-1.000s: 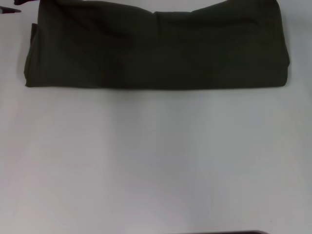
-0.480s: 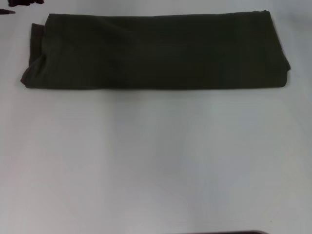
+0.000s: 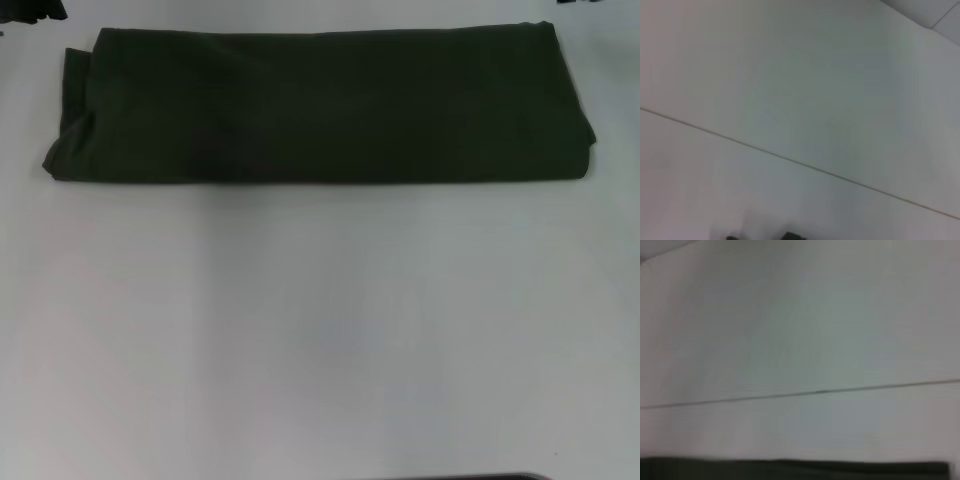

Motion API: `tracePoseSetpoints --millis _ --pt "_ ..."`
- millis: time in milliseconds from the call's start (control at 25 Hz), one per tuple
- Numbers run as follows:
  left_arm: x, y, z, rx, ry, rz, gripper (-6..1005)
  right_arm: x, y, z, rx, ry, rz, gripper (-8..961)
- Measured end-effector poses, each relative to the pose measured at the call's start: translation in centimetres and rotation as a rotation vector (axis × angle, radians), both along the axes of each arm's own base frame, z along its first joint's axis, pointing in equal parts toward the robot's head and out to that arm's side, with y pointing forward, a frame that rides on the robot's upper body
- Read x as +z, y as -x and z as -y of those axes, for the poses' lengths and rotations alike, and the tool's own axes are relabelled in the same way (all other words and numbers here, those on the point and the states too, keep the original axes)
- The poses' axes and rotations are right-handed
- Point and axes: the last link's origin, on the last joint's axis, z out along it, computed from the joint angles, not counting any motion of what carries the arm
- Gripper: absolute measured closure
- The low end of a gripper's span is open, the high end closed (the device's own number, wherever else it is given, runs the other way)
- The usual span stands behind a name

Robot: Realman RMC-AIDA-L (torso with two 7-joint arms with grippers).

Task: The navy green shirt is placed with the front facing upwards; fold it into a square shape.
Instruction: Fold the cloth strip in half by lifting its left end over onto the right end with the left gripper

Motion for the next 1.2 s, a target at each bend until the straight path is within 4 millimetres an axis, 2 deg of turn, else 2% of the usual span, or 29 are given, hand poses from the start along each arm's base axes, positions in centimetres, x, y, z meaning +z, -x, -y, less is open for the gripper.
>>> tracePoseSetpoints --millis 200,440,640,880,1040,1200 --pt "0.4 -0.4 0.9 -0.021 0.034 0.044 299 0.5 0.5 1.1 -0.022 0.096 -0.054 225" --pt "1.5 -1.1 3.1 -0.058 0.163 0.098 304 1.8 2.3 3.4 0.024 0.257 -0.093 51" --pt "2.4 -0.2 5.1 -0.028 0.269 0.112 308 3.1 1.8 5.0 0.012 0.302 -0.14 81" --pt "3.2 2.5 6.5 0.043 0.283 0.11 308 3.7 0.1 6.3 -0.03 0.292 -0.192 87" --pt "2.6 4.5 6.7 0.111 0.263 0.072 309 3.5 -0.7 6.8 -0.048 0.288 -0.203 86" --pt "1.6 5.3 6.3 0.145 0.273 0.017 309 3.2 -0.8 6.9 -0.052 0.29 -0.208 86"
